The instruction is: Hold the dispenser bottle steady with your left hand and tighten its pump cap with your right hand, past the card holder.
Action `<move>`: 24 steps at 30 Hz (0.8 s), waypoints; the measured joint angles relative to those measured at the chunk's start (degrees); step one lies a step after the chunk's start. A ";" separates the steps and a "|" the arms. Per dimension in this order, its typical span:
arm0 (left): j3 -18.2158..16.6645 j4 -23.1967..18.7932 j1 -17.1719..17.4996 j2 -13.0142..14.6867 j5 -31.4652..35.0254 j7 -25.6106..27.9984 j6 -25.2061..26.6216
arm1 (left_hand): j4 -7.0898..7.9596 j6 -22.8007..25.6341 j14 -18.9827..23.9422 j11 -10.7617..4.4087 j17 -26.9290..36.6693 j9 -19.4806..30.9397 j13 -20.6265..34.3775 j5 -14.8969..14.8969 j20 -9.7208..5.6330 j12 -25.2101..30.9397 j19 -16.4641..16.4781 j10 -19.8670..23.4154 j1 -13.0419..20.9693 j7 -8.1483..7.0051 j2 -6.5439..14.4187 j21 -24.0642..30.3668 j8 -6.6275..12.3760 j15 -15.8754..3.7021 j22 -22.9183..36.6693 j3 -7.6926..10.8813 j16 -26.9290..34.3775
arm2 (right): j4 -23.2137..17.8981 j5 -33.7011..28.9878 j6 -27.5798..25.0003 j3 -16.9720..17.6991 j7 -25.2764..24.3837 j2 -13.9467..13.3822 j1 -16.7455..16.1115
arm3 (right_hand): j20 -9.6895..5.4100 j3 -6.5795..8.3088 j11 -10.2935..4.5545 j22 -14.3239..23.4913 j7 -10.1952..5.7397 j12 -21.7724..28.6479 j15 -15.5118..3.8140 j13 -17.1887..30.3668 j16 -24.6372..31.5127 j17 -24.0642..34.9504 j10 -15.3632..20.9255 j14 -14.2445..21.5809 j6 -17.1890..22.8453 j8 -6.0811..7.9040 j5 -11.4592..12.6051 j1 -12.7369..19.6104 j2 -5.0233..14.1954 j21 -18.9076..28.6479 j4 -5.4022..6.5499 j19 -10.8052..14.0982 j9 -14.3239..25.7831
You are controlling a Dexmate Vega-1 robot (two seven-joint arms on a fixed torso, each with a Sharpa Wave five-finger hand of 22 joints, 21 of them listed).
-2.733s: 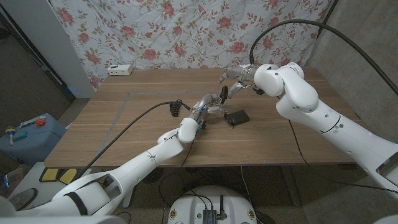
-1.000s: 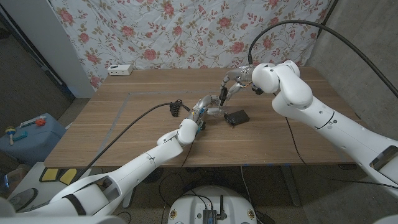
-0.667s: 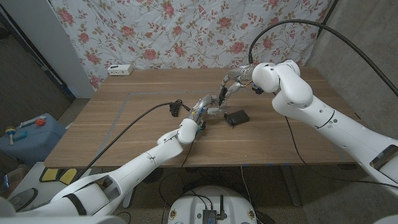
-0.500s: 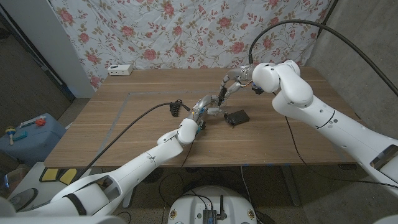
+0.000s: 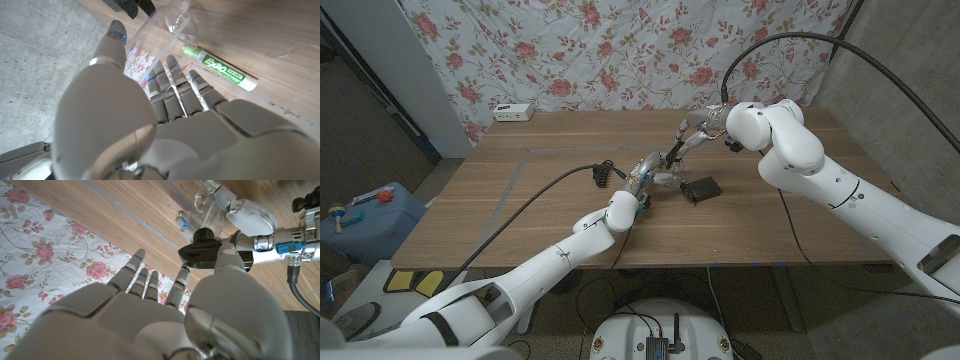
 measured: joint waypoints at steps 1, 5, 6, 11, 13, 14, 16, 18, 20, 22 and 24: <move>0.00 -0.01 0.01 0.00 0.00 0.00 0.00 | 0.00 0.00 0.00 0.00 0.00 0.00 0.00 0.00 0.00 0.00 0.00 0.00 0.00 0.00 0.00 0.00 0.00 0.00 0.00 0.00 0.00 | 0.00 0.00 -0.06 0.00 -0.04 0.00 0.00 | -0.20 -0.03 0.20 0.00 0.00 0.00 -0.13 0.00 0.00 0.00 0.21 0.13 0.00 0.11 0.00 0.00 0.00 0.00 0.02 0.20 -0.06; 0.01 -0.14 0.10 0.02 0.04 0.01 0.07 | 0.00 0.00 -0.01 0.00 0.00 0.00 0.00 0.00 0.00 0.00 0.00 0.00 0.00 0.00 0.00 0.00 0.00 0.00 0.00 0.00 0.00 | -0.37 -0.34 -0.87 -0.30 -0.28 0.00 -0.23 | -0.30 -0.31 0.30 0.00 0.00 0.20 -0.01 0.00 0.01 0.00 0.92 0.62 0.00 0.11 0.00 -0.31 0.00 0.00 0.16 0.31 -0.16; 0.02 -0.18 0.12 0.02 0.05 0.01 0.12 | 0.00 0.00 -0.01 0.00 0.00 -0.05 0.00 0.00 0.00 -0.01 0.00 0.00 0.00 0.00 0.00 0.00 0.00 -0.01 0.00 0.00 -0.01 | -0.47 -0.50 -1.10 -0.44 -0.28 0.03 -0.27 | -0.30 -0.32 0.30 0.00 0.03 0.21 -0.01 0.00 0.01 0.00 0.92 0.62 0.04 0.11 -0.03 -0.47 -0.15 0.00 0.16 0.31 -0.16; 0.02 -0.42 0.31 0.07 0.08 0.05 0.27 | 0.00 0.00 -0.03 0.12 0.00 -0.16 0.00 0.00 0.00 -0.02 0.00 0.13 0.00 0.00 0.00 0.00 0.00 -0.02 0.00 0.00 -0.01 | -1.14 -1.96 -2.82 -1.17 0.47 0.34 -0.36 | -0.30 -0.79 0.75 0.00 0.91 0.20 0.29 -0.13 0.01 0.00 1.08 0.92 1.92 -0.83 -0.32 -1.74 -0.24 0.00 0.64 0.31 -0.16; 0.02 -0.53 0.39 0.08 0.09 0.07 0.31 | 0.00 0.00 -0.03 0.04 0.00 -0.16 0.00 0.00 0.00 -0.04 0.00 0.26 0.00 0.00 0.00 0.00 0.09 -0.02 0.00 0.00 -0.02 | -1.39 -2.68 -3.42 -1.44 0.90 0.50 -0.40 | -0.30 -0.95 0.84 0.00 0.92 0.20 0.29 -0.13 0.01 -0.01 0.99 0.92 1.92 -0.93 -0.32 -1.96 -0.47 0.00 0.80 0.31 -0.22; 0.02 -0.55 0.42 0.08 0.09 0.08 0.31 | 0.00 0.00 0.01 0.10 -0.01 -0.16 0.00 0.00 0.00 -0.09 0.00 0.34 0.00 0.00 0.00 0.00 0.19 0.02 0.00 0.00 -0.02 | -1.55 -3.13 -3.77 -1.61 1.14 0.61 -0.44 | -0.30 -0.95 0.86 0.00 0.92 0.20 0.29 -0.13 0.01 -0.01 1.01 0.92 1.92 -0.95 -0.32 -2.05 -0.55 0.00 0.80 0.31 -0.33; 0.02 -0.59 0.46 0.09 0.09 0.08 0.32 | 0.00 0.05 0.10 0.02 -0.02 -0.16 0.01 0.00 0.00 -0.17 0.00 0.43 0.00 0.05 0.00 0.00 0.19 0.11 0.00 0.00 -0.05 | -1.64 -3.59 -4.14 -1.68 1.42 0.66 -0.46 | -0.08 -0.98 1.16 0.01 0.92 0.20 0.36 -0.13 0.01 -0.01 1.31 0.98 1.92 -1.07 -0.47 -2.27 -0.76 0.00 0.83 0.54 -0.45; 0.02 -0.62 0.51 0.10 0.08 0.09 0.32 | 0.00 0.24 0.10 0.02 -0.02 -0.16 0.01 0.00 0.00 -0.22 0.00 0.44 0.00 -0.10 0.00 0.00 0.19 0.11 0.00 0.00 -0.16 | -2.00 -4.38 -4.72 -1.99 1.83 0.97 -0.65 | 0.10 -1.27 1.39 0.01 0.92 0.20 0.54 -0.13 0.01 -0.01 1.60 1.16 1.92 -1.29 -0.64 -2.65 -0.83 0.00 1.11 0.71 -0.46; 0.02 -0.65 0.56 0.13 0.08 0.09 0.32 | 0.00 0.26 0.11 0.02 -0.02 -0.16 0.01 0.00 0.00 -0.22 0.00 0.45 0.00 -0.11 0.00 0.00 0.19 0.11 0.00 0.00 -0.17 | -2.15 -5.40 -5.44 -2.09 2.27 1.10 -0.75 | 0.11 -1.48 1.48 0.00 0.92 0.20 0.72 -0.13 0.01 -0.01 2.31 1.34 1.92 -1.38 -0.64 -3.19 -0.74 0.00 1.05 0.72 -0.46; 0.02 -0.67 0.59 0.14 0.06 0.09 0.32 | 0.00 0.27 0.11 0.01 -0.03 -0.16 0.01 0.00 0.00 -0.22 0.00 0.45 0.00 -0.11 0.00 0.00 0.19 0.11 0.00 0.00 -0.17 | -2.35 -6.25 -6.01 -2.24 2.57 1.32 -0.92 | 0.25 -1.83 1.79 0.01 0.92 0.20 0.91 -0.12 0.01 -0.01 3.07 1.99 1.93 -1.38 -0.85 -3.79 -0.77 0.00 1.20 1.18 -0.44; 0.02 -0.69 0.62 0.15 0.06 0.09 0.32 | 0.00 0.27 0.11 0.01 -0.03 -0.16 0.01 0.00 0.00 -0.22 0.00 0.45 0.00 -0.11 0.00 0.00 0.19 0.11 0.00 0.00 -0.18 | -2.35 -7.42 -6.66 -2.24 2.88 1.32 -0.92 | 0.54 -1.90 1.84 0.01 1.03 0.31 0.68 -0.12 0.21 -0.01 3.89 2.59 2.04 -1.38 -0.86 -4.00 -0.98 0.00 1.26 1.70 -0.44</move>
